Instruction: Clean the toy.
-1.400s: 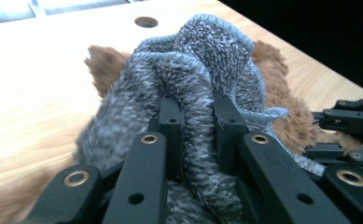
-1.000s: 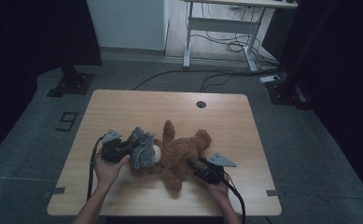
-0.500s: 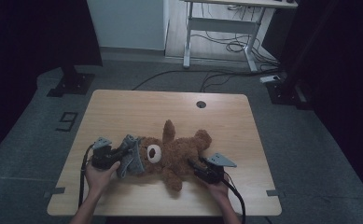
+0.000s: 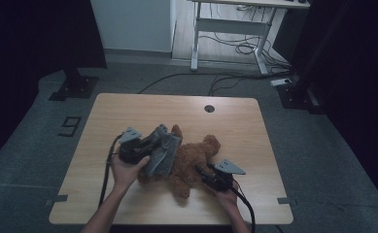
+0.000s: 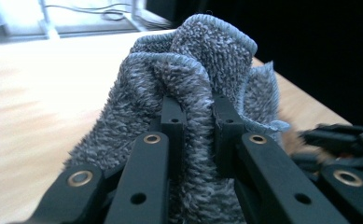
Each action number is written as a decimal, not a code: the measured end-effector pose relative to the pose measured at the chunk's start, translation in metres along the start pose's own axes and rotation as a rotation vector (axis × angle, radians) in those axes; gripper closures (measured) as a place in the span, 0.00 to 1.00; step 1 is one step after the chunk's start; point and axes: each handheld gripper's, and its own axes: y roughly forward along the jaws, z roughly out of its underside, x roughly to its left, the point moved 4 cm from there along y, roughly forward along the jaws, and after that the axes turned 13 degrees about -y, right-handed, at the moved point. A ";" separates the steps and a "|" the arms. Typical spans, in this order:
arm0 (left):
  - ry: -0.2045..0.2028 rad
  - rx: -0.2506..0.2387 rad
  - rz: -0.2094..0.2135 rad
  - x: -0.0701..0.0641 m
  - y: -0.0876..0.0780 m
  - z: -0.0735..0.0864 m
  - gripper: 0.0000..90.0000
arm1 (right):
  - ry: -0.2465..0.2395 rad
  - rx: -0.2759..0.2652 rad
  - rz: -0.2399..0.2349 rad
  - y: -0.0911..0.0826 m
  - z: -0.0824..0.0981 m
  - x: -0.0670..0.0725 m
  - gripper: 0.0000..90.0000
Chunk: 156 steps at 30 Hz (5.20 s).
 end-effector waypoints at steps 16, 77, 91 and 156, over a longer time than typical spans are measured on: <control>0.073 0.162 0.012 -0.054 0.095 0.017 0.87 | -0.018 0.002 0.003 0.000 0.000 0.001 0.65; -0.032 -0.060 -0.130 0.048 -0.050 0.000 0.90 | 0.006 0.006 0.013 0.001 0.000 0.002 0.67; 0.010 0.112 -0.118 0.025 0.025 0.020 0.90 | -0.014 0.001 0.037 0.000 -0.001 0.002 0.68; -0.050 -0.051 -0.011 0.026 0.006 0.026 0.91 | -0.232 -0.022 -0.027 0.040 -0.028 -0.009 0.60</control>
